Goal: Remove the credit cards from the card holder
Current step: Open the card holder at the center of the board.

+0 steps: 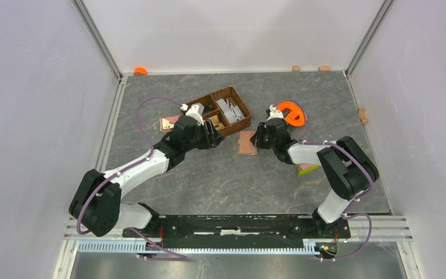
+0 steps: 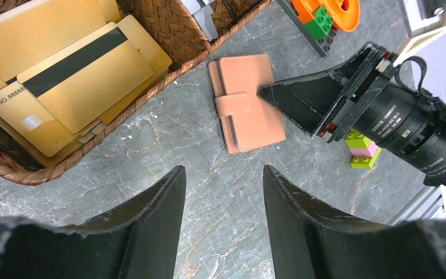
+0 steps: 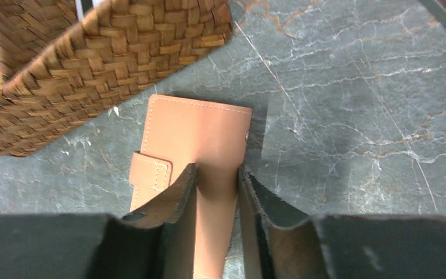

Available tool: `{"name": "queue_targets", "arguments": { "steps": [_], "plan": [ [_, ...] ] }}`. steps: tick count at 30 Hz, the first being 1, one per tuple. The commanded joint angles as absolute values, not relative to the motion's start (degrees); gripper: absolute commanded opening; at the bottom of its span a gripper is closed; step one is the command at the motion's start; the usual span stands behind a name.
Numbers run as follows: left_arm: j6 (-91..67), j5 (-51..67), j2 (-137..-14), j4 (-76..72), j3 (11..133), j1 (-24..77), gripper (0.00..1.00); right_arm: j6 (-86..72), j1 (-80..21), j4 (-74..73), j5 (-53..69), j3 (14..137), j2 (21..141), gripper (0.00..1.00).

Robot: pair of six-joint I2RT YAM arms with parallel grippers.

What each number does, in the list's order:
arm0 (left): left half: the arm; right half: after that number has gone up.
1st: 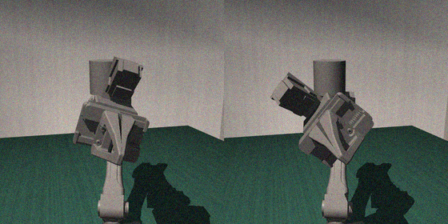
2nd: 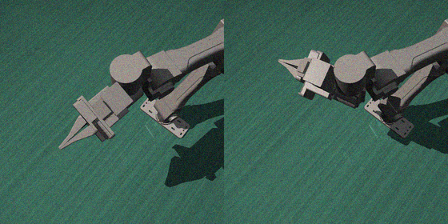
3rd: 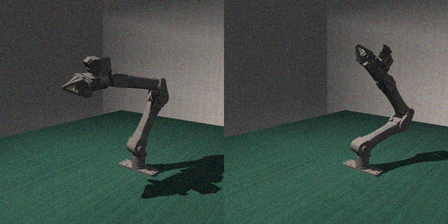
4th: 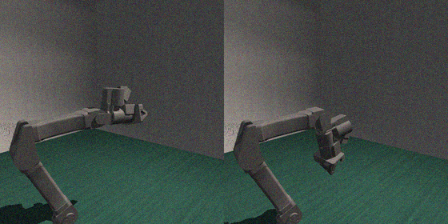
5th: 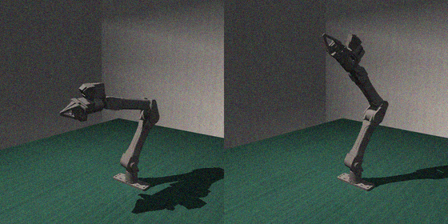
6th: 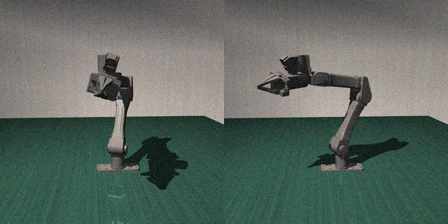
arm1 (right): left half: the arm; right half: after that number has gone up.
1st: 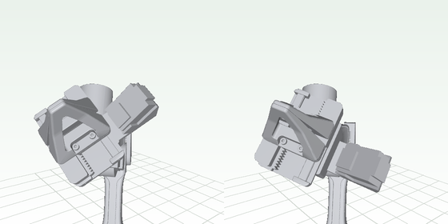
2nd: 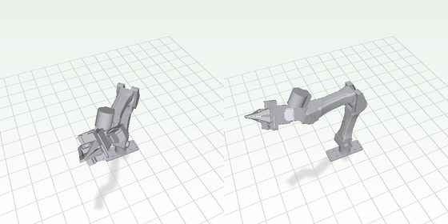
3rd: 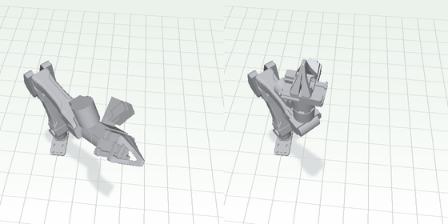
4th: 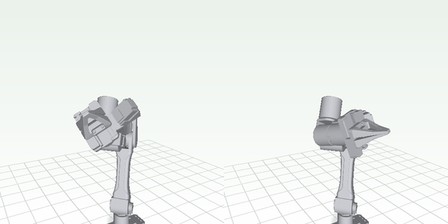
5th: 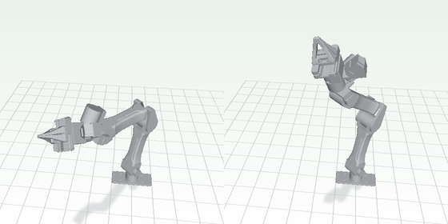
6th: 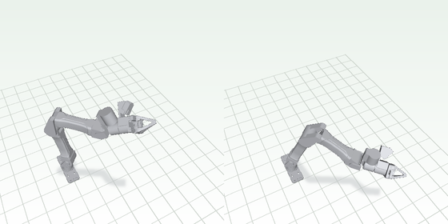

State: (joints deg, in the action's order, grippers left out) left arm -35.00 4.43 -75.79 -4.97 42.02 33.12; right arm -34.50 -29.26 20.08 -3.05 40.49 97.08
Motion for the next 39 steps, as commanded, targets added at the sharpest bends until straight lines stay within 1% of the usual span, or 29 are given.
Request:
{"name": "queue_targets", "arguments": {
  "steps": [1,2,3,7,15,22,27,34,39],
  "plan": [
    [-36.55,3.68,-75.3,-8.14,41.25,33.12,0.59,-31.27,-29.88,14.72,-5.17,40.72,97.45,0.18],
    [-36.64,4.45,-75.48,-8.59,41.14,33.13,0.59,-30.95,-29.88,14.84,-4.55,40.5,96.56,0.07],
    [-36.74,5.07,-75.76,-9.21,41.05,33.13,0.59,-30.73,-29.88,15.09,-4.12,40.0,95.6,0.0],
    [-36.63,6.81,-75.9,-9.62,41.13,33.15,0.58,-29.94,-29.83,17.86,-2.06,36.85,90.33,0.0],
    [-36.01,7.05,-71.95,-9.6,39.66,33.23,0.59,-28.43,-29.75,20.12,0.88,32.39,80.51,0.0],
    [-36.61,12.64,-75.18,-13.44,39.77,33.57,0.59,-26.63,-29.53,20.83,3.41,30.44,74.73,0.0],
    [-37.22,14.42,-73.73,-16.89,38.29,33.57,0.59,-26.08,-29.44,23.28,4.1,28.14,70.24,0.0],
    [-38.84,20.06,-70.66,-27.23,34.02,33.57,0.65,-26.19,-29.33,27.38,6.59,24.74,63.25,0.0],
    [-39.48,22.17,-69.22,-30.98,32.58,33.6,0.73,-26.23,-29.27,31.08,8.23,21.73,57.53,0.0]
  ]
}}
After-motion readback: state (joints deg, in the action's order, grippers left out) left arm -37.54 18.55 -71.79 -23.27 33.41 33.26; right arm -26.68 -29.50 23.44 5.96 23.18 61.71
